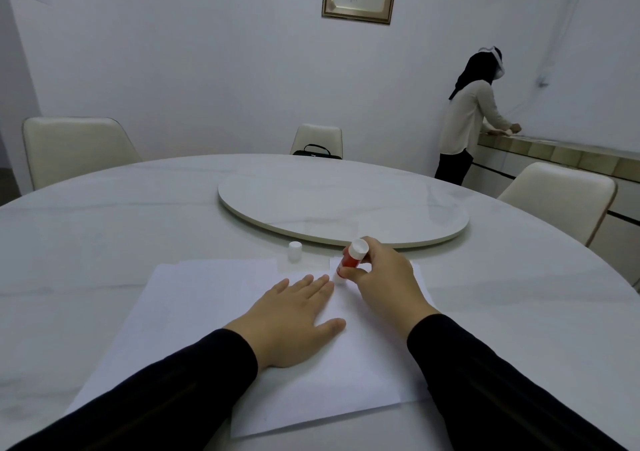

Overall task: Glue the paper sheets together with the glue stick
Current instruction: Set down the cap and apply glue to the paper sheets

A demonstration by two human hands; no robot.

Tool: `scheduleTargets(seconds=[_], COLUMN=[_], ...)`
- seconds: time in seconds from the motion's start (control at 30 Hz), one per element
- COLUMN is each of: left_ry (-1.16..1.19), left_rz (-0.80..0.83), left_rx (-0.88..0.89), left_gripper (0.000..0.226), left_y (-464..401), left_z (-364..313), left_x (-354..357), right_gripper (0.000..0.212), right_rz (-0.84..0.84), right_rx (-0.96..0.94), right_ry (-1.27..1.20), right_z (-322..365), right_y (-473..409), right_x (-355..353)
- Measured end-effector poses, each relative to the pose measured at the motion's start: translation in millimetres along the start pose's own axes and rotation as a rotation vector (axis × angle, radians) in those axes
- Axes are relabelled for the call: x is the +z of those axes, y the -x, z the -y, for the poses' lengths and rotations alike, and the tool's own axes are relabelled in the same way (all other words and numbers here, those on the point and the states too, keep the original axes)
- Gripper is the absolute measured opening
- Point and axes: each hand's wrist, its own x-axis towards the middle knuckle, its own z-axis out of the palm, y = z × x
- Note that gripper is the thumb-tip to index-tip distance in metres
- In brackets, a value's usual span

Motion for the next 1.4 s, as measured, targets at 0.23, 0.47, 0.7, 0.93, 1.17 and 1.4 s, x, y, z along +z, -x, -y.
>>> scheduleTargets(seconds=[0.23, 0.47, 0.7, 0.93, 1.17, 1.4], left_ry=[-0.012, -0.032, -0.014, -0.002, -0.004, 0.028], left_rz=[0.0, 0.005, 0.01, 0.011, 0.018, 0.003], left_rx=[-0.004, -0.002, -0.009, -0.015, -0.02, -0.029], left_gripper=[0.069, 0.069, 0.069, 0.068, 0.068, 0.069], left_y=[-1.5, -2.0, 0.3, 3.8, 5.0, 6.3], left_z=[0.3, 0.2, -0.8, -3.9, -5.1, -5.4], left_x=[0.3, -0.7, -2.3, -5.1, -6.3, -6.0], right_gripper=[0.014, 0.011, 0.008, 0.019, 0.019, 0.03], right_rz=[0.101, 0.18, 0.276, 0.37, 0.561, 0.332], right_rx=[-0.023, -0.085, -0.172, -0.16, -0.149, -0.073], right_ry=[0.015, 0.036, 0.069, 0.02, -0.19, -0.959], right_z=[2.7, 9.1, 20.6, 20.9, 14.7, 5.5], right_y=[15.4, 57.0, 98.4, 109.6, 96.0, 72.2], right_x=[-23.2, -47.0, -70.5, -86.7, -100.4, -122.8])
